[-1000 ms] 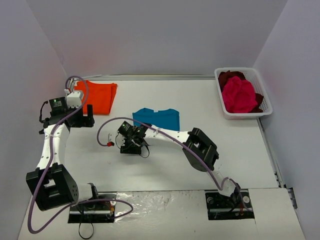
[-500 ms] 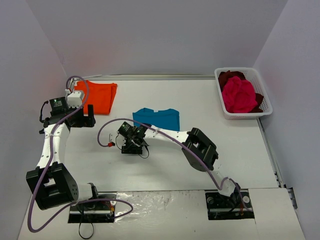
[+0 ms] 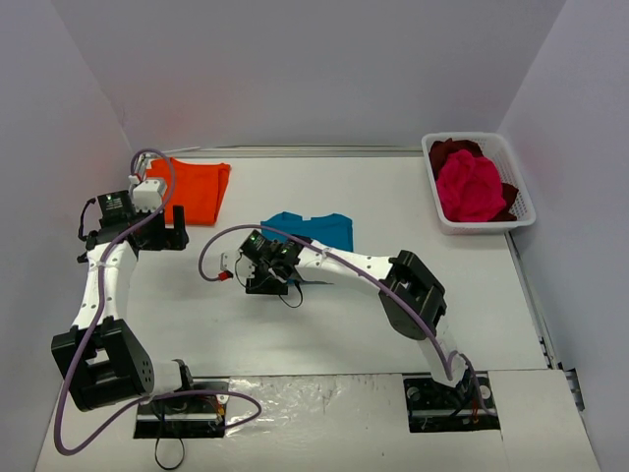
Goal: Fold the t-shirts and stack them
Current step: Fold the long partially folded tshirt into a neat square
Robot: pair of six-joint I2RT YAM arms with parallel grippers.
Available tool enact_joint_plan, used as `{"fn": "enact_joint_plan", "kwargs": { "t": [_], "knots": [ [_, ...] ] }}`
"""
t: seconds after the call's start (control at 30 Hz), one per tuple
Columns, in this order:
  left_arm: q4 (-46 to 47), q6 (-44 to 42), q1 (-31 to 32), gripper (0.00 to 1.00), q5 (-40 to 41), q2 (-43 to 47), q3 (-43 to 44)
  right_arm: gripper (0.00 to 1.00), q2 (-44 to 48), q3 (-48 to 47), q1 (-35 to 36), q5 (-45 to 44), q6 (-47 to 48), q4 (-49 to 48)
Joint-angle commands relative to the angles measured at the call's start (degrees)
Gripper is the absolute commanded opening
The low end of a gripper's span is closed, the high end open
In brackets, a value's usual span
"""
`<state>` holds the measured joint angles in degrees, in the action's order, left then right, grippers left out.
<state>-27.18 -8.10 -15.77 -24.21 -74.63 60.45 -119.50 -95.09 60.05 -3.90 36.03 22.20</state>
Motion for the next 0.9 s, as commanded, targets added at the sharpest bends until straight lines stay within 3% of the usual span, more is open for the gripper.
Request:
{"fn": "enact_joint_plan", "kwargs": {
  "t": [0.0, 0.7, 0.77, 0.87],
  "knots": [
    [-0.42, 0.54, -0.49, 0.94, -1.02, 0.28, 1.08, 0.64, 1.12, 1.66, -0.37, 0.91, 0.01, 2.33],
    [-0.68, 0.45, -0.49, 0.94, -2.51, -0.95, 1.17, 0.61, -8.38, -5.02, 0.07, 3.29, 0.7, 4.79],
    [-1.29, 0.28, -0.49, 0.94, -3.38, -1.13, 1.43, 0.51, -8.38, -4.84, 0.15, 3.03, 0.88, 4.7],
    [-2.43, 0.28, -0.49, 0.94, -5.92, -1.31, 2.13, 0.22, -8.2, -4.58, 0.15, 1.53, 0.97, 4.79]
  ]
}}
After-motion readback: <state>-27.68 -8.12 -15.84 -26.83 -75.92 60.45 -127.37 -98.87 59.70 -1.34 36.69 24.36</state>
